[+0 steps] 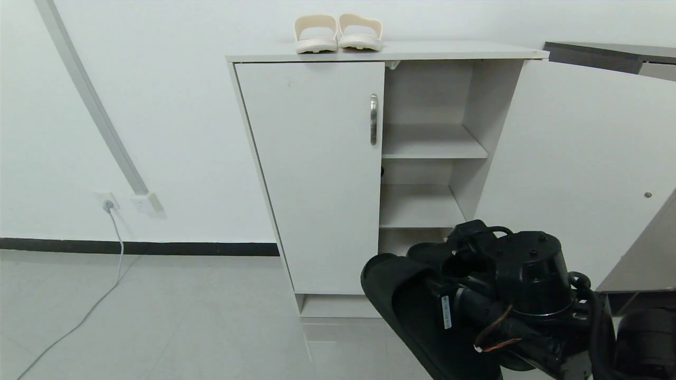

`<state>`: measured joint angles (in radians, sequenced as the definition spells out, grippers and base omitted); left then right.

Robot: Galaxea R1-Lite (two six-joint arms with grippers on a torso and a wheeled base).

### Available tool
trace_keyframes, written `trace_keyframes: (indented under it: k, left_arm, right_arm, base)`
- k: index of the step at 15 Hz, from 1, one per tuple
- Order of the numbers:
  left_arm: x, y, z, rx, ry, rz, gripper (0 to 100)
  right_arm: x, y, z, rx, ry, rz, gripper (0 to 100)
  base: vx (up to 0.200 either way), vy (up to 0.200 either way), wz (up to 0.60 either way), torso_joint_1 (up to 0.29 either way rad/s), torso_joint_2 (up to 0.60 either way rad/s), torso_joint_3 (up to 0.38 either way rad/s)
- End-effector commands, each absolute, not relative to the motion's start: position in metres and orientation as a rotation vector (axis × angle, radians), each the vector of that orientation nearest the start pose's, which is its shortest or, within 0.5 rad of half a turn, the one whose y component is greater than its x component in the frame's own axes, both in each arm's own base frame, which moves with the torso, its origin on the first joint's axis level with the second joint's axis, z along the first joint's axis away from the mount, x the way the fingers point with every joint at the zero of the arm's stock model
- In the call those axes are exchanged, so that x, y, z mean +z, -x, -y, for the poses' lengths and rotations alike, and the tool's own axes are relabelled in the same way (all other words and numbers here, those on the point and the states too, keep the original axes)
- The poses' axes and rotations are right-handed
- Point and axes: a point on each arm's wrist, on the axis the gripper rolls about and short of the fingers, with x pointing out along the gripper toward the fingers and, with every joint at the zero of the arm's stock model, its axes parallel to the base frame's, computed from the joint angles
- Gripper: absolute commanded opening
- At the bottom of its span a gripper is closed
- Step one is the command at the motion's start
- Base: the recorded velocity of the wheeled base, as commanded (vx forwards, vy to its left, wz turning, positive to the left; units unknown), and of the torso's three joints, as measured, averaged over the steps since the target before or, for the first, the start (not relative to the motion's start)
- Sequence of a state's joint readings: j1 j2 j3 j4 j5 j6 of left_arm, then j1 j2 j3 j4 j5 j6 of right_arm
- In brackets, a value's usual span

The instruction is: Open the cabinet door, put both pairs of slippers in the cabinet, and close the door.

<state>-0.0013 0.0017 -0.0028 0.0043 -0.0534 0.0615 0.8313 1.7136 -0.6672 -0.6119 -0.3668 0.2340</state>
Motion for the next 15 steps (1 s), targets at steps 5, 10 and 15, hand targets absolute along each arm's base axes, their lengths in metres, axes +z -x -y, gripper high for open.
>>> trace_keyframes:
  k: [5, 10, 15]
  left_arm:
    - [0.075, 0.023, 0.001, -0.049, -0.037, -0.004, 0]
    - [0.075, 0.023, 0.001, -0.049, -0.037, -0.004, 0]
    - [0.075, 0.023, 0.001, -0.049, -0.037, -0.004, 0]
  right_arm:
    - [0.131, -0.214, -0.238, 0.259, 0.048, -0.356, 0]
    - [0.131, -0.242, -0.274, 0.048, 0.007, -0.245, 0]
    - [0.123, -0.257, -0.289, -0.028, -0.024, -0.22, 0]
  base:
    - [0.0, 0.0, 0.0, 0.0, 0.0, 0.0]
    - [0.0, 0.0, 0.0, 0.0, 0.0, 0.0]
    - [0.0, -0.08, 0.0, -0.001, 0.0, 0.001]
